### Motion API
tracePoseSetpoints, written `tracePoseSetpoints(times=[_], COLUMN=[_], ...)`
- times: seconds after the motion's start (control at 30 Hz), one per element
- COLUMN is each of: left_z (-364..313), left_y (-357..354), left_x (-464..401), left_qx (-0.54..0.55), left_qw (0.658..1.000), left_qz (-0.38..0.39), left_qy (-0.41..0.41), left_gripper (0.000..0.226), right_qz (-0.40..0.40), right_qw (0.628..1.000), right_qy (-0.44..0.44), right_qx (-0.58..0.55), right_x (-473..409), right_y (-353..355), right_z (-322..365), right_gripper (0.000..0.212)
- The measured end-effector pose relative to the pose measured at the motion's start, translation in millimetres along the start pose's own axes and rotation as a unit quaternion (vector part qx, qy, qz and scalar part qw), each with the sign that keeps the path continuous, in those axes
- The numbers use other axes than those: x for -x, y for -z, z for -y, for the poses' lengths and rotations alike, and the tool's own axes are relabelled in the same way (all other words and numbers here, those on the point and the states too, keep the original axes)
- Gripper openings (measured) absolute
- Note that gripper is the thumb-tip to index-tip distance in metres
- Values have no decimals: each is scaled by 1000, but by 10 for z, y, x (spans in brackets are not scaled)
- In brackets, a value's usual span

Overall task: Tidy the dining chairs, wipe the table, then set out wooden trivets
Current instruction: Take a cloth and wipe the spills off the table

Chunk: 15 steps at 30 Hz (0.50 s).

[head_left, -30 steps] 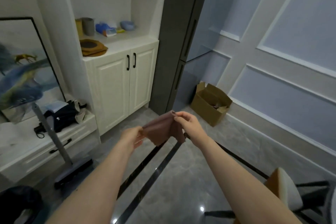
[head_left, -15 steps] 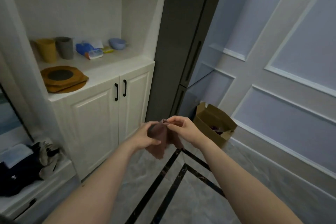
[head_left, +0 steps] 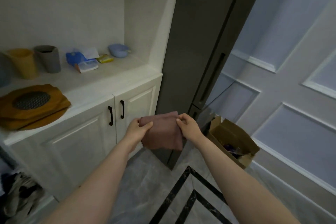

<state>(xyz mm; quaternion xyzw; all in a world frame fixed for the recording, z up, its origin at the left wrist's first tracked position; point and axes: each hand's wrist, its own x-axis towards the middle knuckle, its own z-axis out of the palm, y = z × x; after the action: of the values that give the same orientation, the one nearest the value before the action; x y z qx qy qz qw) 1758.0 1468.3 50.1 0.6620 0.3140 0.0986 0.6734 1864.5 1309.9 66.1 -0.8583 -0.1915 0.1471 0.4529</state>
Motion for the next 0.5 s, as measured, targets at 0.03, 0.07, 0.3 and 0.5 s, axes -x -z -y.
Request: tracePoseSetpoints(times=[0.03,0.07,0.3,0.5], left_z=[-31,-80,-621,-1059], left_y=[-23,-52,54,412], left_x=[-115,-302,-1192,-1846], left_qx=[-18,-40,-99,-106], left_qw=[1000,998,961,980], left_qz=[-24,-50,-237,-165], left_qy=[-8,-23,-101,-22], left_gripper=[44,43,46,92], right_qz=[-4,-4,57,229], right_qw=[1000,1000,998,968], right_qy=[-6,-10,38,51], right_qx=[-3,-12,-10,-92], right_x=[-167,-424,-1674,-2438], right_y=[-21,-43,-139,-205], right_z=[-7,-10,445,871], right_gripper=[9,7,23,39])
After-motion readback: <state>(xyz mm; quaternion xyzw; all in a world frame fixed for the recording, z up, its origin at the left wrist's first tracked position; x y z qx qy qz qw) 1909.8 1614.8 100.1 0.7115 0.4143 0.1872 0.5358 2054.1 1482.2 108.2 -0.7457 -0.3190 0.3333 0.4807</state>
